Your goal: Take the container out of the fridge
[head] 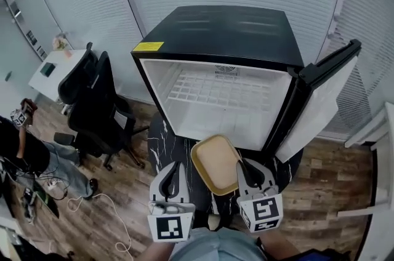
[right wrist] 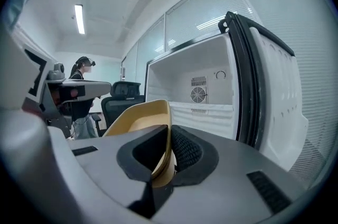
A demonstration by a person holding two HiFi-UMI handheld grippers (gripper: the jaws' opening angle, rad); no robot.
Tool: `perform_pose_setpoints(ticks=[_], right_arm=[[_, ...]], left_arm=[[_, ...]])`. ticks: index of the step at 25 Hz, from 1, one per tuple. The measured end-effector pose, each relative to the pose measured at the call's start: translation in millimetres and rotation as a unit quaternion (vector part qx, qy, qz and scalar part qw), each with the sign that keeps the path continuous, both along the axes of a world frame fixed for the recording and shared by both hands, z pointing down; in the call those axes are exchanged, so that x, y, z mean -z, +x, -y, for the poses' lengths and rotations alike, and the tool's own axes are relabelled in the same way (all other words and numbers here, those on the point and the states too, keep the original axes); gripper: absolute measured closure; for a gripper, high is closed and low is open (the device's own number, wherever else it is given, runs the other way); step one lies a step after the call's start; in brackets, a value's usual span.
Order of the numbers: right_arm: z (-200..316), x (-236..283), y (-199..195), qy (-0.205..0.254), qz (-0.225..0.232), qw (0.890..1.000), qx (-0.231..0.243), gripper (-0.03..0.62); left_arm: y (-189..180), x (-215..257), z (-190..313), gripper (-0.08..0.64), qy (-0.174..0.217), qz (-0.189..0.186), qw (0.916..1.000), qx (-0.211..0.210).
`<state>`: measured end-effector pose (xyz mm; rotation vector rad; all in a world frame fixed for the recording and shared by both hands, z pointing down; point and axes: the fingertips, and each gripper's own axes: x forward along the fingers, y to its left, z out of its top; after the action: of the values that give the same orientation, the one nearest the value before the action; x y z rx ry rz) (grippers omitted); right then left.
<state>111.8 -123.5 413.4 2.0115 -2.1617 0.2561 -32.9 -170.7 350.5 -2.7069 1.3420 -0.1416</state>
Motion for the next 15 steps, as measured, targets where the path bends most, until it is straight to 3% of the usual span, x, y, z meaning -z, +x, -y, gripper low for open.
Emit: perform_pose_setpoints(ticks=[7, 15], right_arm=[[6.6, 52.7, -8.8, 0.062, -0.010, 0.998, 0.025, 0.554], [17.2, 75.1, -13.2, 0.088, -0.022, 0.995, 0.037, 0.554]], left_arm=[[-12.2, 39.7, 6.3, 0.546, 0.031, -0.030, 0.9986, 0.031], [-13.4, 56.5, 13.3, 0.546, 0.046, -0.043, 0.9971, 0.042]])
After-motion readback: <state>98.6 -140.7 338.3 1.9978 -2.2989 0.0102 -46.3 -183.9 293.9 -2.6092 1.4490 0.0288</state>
